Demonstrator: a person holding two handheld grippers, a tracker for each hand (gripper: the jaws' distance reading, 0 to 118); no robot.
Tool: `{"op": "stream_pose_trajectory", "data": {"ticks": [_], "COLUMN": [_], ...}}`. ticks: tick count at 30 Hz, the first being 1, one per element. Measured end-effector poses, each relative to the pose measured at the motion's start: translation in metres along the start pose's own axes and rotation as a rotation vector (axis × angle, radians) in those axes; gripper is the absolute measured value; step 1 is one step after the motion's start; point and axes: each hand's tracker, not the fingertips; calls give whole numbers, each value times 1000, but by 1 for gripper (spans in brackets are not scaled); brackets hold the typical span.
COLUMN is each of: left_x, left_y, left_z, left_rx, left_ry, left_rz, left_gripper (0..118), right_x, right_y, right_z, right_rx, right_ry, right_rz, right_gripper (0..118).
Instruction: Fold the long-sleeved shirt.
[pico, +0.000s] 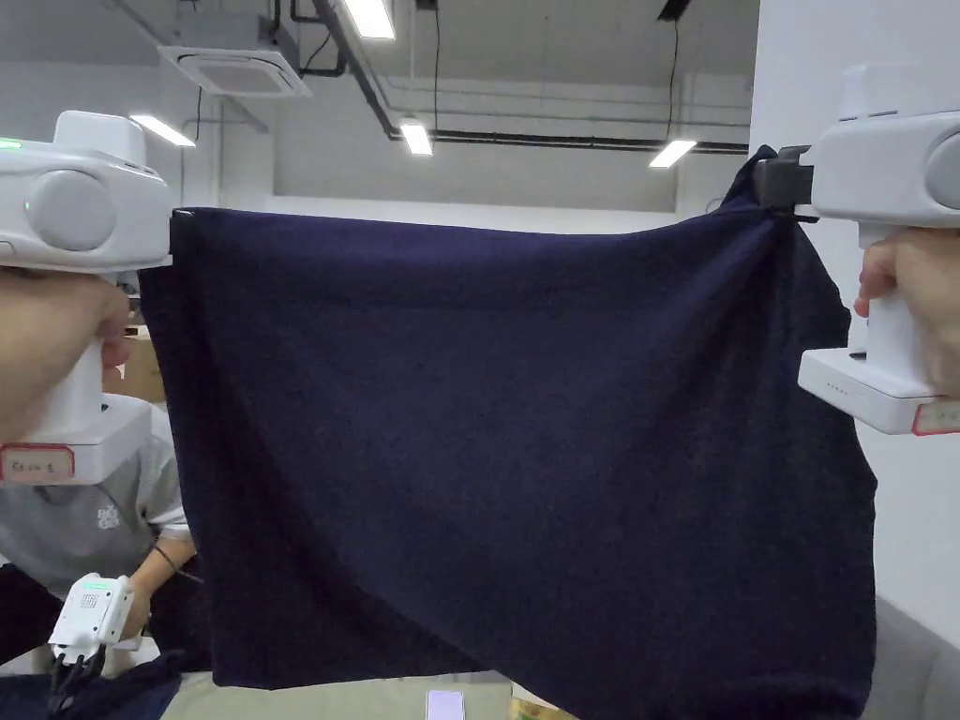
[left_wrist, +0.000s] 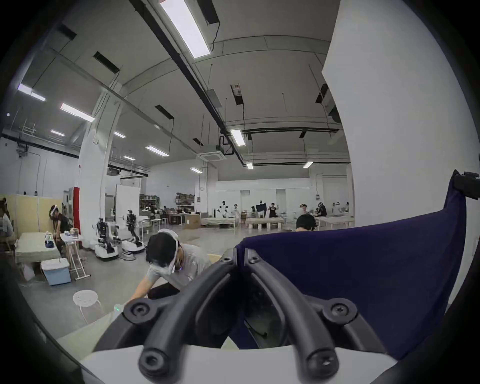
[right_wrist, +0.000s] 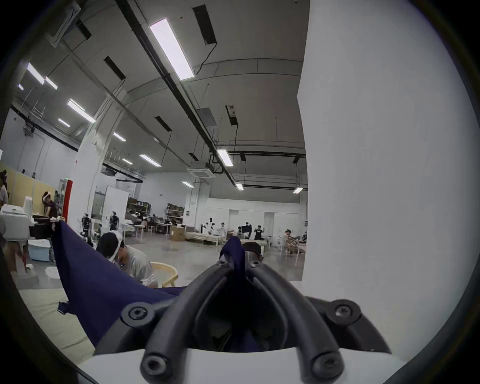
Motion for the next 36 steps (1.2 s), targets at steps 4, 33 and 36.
{"op": "stream_pose_trajectory", "data": {"ticks": [4,33,36], "left_x": [5,51,52], "left_y": [7,-275,-324], "left_z": [-40,-119,-81], "left_rx": [-11,-368,-436], "left_ry": [35,-12,-64], "left_rz": [-13,-84,-71], "left_gripper": [6,6,6], "right_x": [-3,-9,-5], "right_y": [2,-321,-371], "right_z": [-39,-89,-51], "right_rx": [7,-368,-448], "right_ry": [-17,-35,-20], "right_rz": [-21,-90,-96], "right_gripper": [3,3,3]}}
